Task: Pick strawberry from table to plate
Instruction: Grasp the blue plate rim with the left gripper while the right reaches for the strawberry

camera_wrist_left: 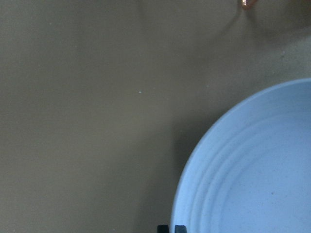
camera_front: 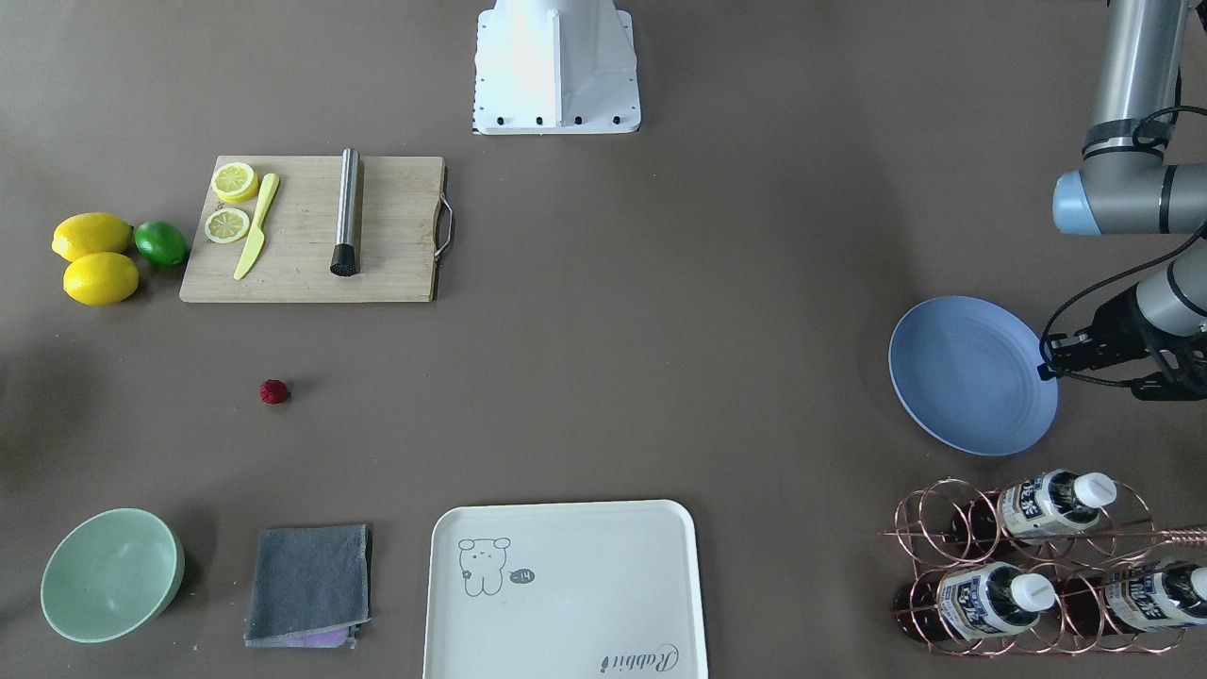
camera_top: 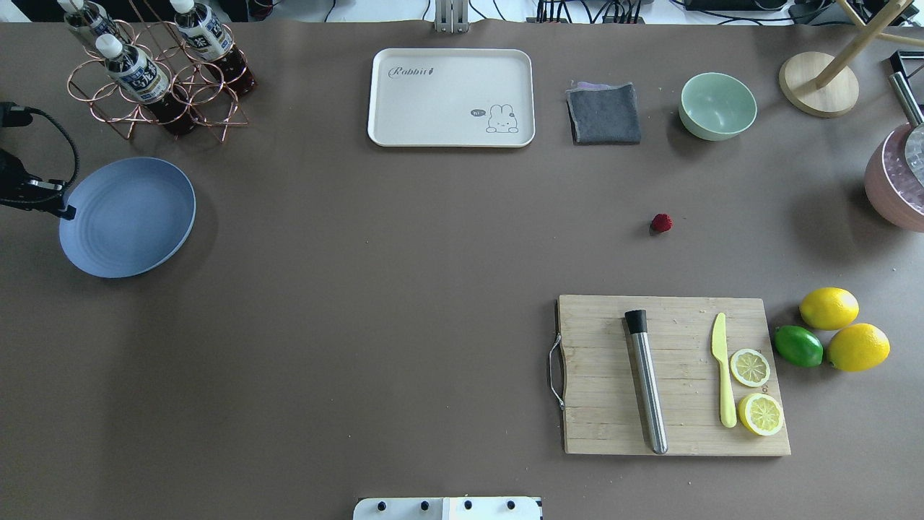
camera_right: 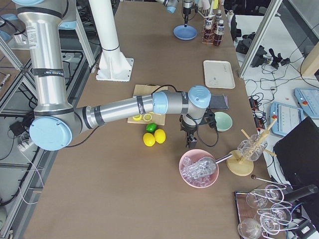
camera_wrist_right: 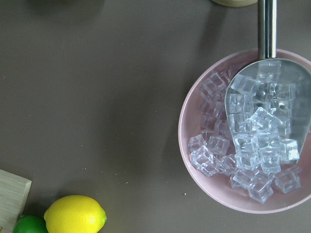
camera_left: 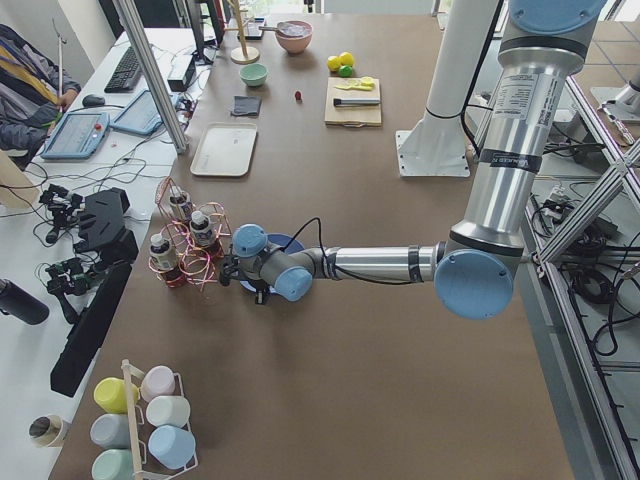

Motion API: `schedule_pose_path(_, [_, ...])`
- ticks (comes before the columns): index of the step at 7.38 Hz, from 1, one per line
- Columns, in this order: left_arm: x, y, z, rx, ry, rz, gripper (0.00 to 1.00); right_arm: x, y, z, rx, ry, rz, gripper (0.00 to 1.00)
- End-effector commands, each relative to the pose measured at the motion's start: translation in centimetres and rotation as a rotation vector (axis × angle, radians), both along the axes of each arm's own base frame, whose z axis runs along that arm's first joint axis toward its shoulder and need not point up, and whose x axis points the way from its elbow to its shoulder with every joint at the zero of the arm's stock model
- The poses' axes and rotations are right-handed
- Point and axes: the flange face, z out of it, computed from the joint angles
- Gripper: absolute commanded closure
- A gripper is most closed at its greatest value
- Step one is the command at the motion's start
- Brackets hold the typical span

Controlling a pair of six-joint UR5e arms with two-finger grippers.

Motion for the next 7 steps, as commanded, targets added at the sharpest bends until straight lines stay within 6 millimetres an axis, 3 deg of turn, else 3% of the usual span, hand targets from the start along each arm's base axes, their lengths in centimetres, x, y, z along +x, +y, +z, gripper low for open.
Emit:
schedule_pose_path(1, [0.4, -0.5, -3.9, -0.043, 0.086, -0.019, 1.0, -2.0, -0.9, -1.4, -0.011, -0.004, 0.002, 0.0])
schedule_pose_path(2, [1.2, -0.7, -8.1, -0.109, 0.14, -0.083, 1.0, -5.2, -1.5, -2.1, -0.011, -0.013, 0.015, 0.0])
schedule_pose_path(3, [2.2, 0.0, -11.4, -0.136, 0.174, -0.114, 1.0, -9.9, -1.7, -3.1, -0.027, -0.031, 0.06, 0.0])
schedule_pose_path(4, [4.6, 1.4, -14.3, -0.17, 0.2, -0.118, 1.0, -15.0, -1.3, -4.0, -0.048, -0.045, 0.086, 0.0])
schedule_pose_path(5, [7.2, 2.9, -17.0, -0.206, 0.222, -0.121, 1.0, -19.0, -0.7, -4.4, -0.044, -0.061, 0.084, 0.0])
schedule_pose_path(7, [12.0, 4.4, -22.7, -0.226, 0.249, -0.166, 1.0, -24.8, -1.0, -6.3, -0.066, -0.089, 0.07, 0.0])
